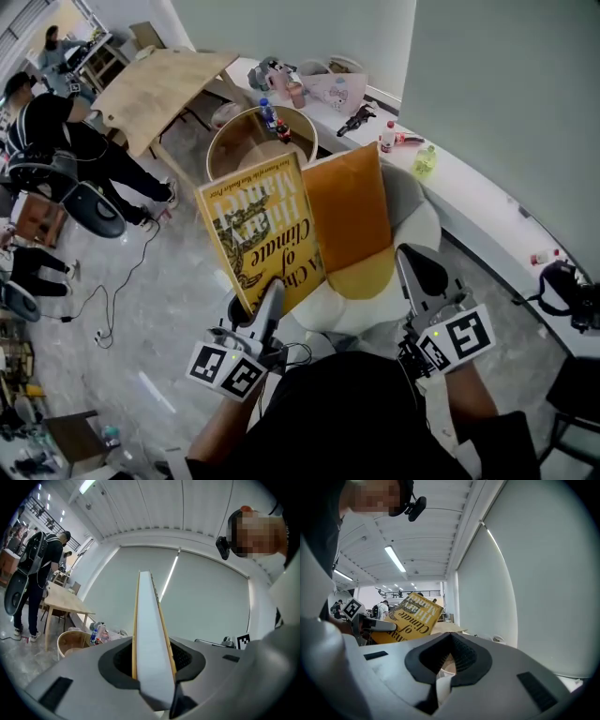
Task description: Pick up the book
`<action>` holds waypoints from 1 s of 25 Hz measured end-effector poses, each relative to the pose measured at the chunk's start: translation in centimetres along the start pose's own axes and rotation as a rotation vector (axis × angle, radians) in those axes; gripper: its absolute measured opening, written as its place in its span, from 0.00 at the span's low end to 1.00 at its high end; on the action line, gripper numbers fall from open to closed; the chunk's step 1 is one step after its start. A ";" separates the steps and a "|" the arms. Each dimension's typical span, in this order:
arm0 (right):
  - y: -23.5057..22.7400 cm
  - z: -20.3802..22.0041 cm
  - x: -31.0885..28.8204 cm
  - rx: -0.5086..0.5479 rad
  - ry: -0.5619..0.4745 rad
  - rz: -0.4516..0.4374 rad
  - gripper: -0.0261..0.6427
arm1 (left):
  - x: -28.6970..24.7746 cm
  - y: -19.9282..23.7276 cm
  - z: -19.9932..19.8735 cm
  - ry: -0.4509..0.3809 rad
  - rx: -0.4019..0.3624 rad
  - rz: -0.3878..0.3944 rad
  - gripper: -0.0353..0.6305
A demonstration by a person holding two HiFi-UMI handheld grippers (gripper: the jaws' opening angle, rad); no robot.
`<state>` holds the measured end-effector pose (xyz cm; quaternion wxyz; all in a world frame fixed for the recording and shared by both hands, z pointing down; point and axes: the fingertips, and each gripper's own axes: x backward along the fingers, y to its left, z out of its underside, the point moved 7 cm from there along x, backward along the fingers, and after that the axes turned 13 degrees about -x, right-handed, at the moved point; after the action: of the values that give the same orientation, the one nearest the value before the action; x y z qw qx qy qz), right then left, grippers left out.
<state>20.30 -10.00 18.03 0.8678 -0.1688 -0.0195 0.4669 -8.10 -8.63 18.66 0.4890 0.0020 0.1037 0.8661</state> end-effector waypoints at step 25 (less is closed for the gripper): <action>16.3 7.0 7.6 0.038 0.007 0.087 0.06 | 16.4 -0.5 1.9 -0.038 0.016 0.108 0.29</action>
<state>10.13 6.37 18.58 0.8499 -0.1547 -0.0003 0.5038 -16.08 5.88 18.87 0.4434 0.0282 0.1009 0.8902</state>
